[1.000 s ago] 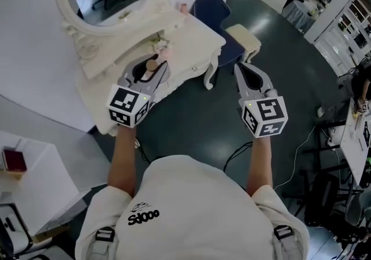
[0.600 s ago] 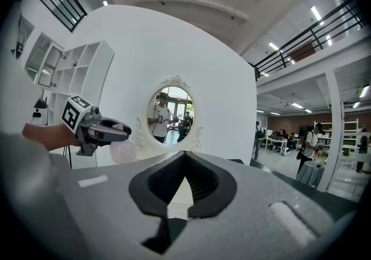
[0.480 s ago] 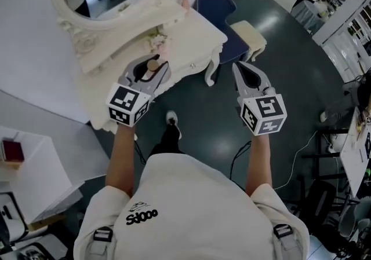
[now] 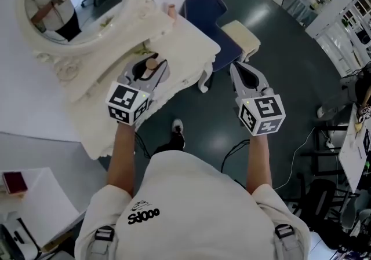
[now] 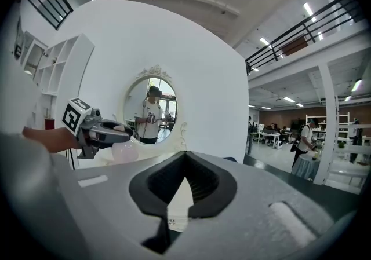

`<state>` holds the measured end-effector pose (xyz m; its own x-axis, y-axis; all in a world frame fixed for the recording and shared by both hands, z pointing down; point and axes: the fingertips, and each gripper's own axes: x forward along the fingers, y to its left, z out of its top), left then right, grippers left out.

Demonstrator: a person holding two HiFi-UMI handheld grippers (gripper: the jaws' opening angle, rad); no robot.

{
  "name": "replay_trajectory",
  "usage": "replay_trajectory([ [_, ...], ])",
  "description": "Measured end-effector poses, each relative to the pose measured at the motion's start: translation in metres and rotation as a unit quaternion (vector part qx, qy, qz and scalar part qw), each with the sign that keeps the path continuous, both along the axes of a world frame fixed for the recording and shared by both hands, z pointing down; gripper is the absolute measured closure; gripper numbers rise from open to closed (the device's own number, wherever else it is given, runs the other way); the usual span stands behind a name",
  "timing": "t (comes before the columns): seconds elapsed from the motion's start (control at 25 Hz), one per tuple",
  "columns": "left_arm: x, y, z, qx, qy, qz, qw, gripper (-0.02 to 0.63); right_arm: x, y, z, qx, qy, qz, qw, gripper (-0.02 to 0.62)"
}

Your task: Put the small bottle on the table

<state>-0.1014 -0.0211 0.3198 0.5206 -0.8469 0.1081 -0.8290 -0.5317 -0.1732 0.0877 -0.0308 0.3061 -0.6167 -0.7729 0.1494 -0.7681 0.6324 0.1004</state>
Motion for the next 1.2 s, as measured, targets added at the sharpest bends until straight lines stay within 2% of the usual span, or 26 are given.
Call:
replay_trajectory([
  [0.24,-0.01,-0.068,-0.001,-0.006,0.003,0.013,0.9999,0.471,-0.014,-0.066,0.001,-0.012,0.001,0.012,1.0,0.594],
  [0.68,-0.027,-0.156,0.013,-0.025,0.006,0.03,0.9992,0.471,-0.033,-0.151,0.01,-0.03,0.006,0.025,0.999,0.594],
  [1.2,-0.011,-0.229,0.041,-0.061,0.007,0.074,0.9953,0.471,-0.032,-0.209,0.043,-0.075,0.019,0.053,0.996,0.594],
])
